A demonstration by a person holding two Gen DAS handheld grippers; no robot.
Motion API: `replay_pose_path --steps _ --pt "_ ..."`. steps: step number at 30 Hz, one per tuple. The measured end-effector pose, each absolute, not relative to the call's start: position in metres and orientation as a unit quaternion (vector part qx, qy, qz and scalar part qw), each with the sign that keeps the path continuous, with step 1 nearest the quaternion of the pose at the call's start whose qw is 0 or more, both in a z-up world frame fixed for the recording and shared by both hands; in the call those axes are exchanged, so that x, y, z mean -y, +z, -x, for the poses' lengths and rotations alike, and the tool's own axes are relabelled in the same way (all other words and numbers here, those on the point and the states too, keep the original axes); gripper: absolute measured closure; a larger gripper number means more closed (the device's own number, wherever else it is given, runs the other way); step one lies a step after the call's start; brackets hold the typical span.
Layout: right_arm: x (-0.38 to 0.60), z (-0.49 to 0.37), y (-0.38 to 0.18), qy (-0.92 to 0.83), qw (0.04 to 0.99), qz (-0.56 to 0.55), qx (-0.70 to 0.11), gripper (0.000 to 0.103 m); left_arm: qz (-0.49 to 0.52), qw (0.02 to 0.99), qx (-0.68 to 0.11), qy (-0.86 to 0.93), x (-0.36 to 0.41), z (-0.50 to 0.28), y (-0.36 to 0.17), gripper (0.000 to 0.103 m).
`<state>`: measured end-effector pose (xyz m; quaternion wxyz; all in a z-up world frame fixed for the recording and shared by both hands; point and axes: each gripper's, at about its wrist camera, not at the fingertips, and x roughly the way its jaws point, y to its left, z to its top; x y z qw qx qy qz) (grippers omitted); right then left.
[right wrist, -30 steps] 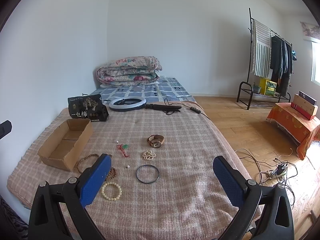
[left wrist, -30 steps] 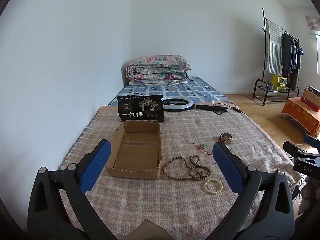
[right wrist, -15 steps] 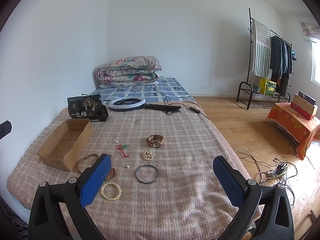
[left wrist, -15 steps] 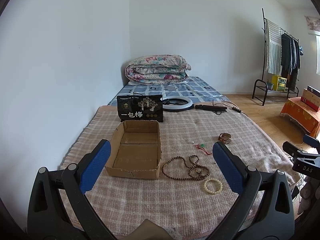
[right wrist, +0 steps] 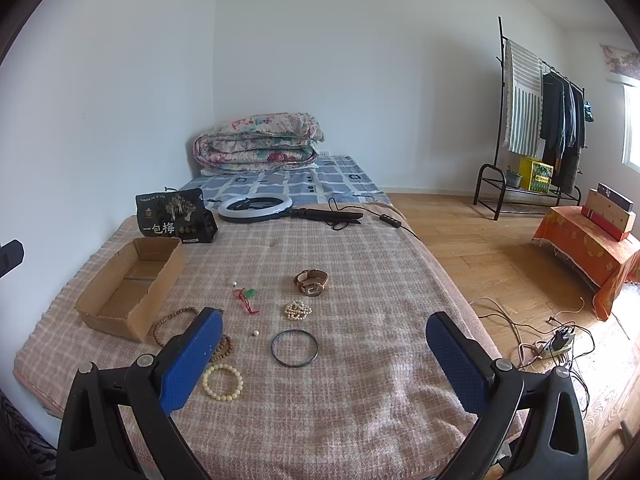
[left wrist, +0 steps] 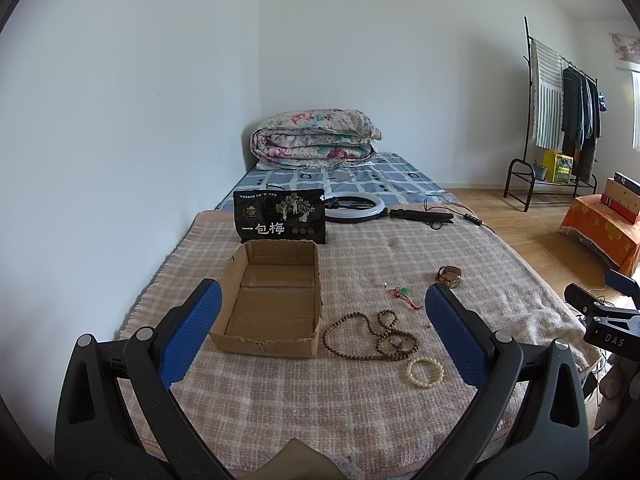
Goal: Organize jewelry
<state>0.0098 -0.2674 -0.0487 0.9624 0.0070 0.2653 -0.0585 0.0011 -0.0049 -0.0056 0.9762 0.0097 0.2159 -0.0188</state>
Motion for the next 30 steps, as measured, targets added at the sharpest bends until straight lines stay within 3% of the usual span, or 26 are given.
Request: replay_pose_path --steps 30 --pt "0.263 -0.012 -0.054 -0.055 0.960 -0.007 -0.274 0.000 -0.011 0.973 -0.231 -0.013 0.005 -0.002 -0.020 0.000"
